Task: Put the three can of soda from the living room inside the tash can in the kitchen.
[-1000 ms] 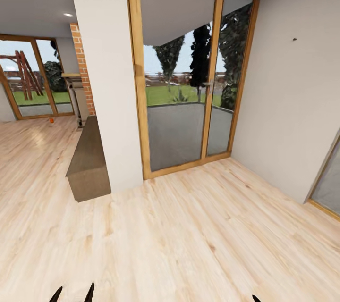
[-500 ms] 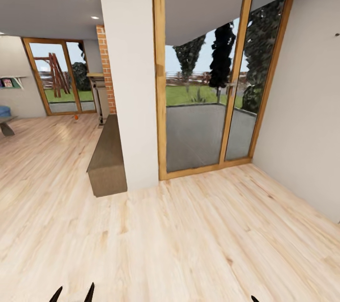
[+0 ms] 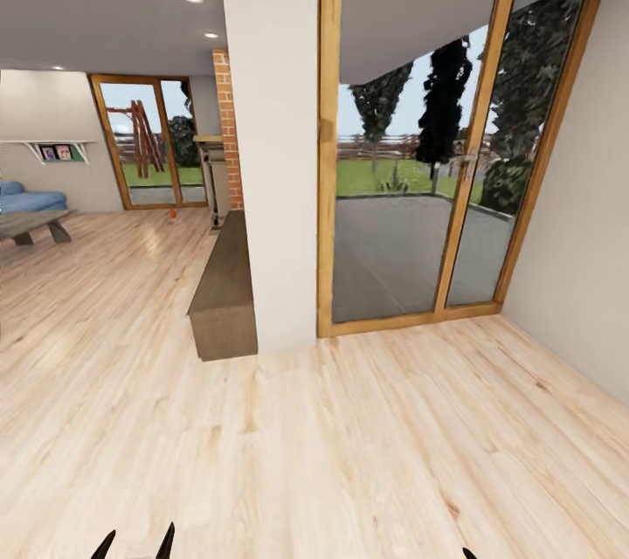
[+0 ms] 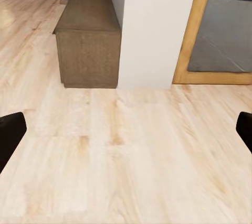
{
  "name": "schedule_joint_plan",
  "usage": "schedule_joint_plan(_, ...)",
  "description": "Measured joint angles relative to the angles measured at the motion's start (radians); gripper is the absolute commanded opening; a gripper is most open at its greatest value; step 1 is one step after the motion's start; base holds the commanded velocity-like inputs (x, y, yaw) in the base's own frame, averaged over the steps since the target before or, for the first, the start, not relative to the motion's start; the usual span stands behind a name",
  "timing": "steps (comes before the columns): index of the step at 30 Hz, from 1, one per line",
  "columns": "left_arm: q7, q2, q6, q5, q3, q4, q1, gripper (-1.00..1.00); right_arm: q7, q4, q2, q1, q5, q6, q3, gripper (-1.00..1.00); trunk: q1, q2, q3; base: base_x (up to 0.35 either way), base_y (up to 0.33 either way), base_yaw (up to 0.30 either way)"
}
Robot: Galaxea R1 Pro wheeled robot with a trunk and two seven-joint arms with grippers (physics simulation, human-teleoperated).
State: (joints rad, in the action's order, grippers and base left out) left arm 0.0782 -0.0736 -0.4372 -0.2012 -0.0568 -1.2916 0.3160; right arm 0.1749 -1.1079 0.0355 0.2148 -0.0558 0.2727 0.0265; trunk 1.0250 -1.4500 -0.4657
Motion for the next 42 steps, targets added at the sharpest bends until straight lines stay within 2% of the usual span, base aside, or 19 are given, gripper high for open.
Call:
schedule_joint_plan(28,-0.001,0.0,-0.002,-0.001,0.0,0.0,0.0,1.0,0.0,0.0,-0.005,0.0,0.004,0.0,-0.005,1.0,0.0,0.0,-0.032,0.008,0.0,0.006)
schedule_joint_plan(42,-0.001,0.0,-0.002,-0.001,0.0,0.0,0.002,1.0,0.0,0.002,-0.018,0.0,0.002,0.0,-0.007,1.0,0.0,0.0,-0.039,0.0,0.0,0.186)
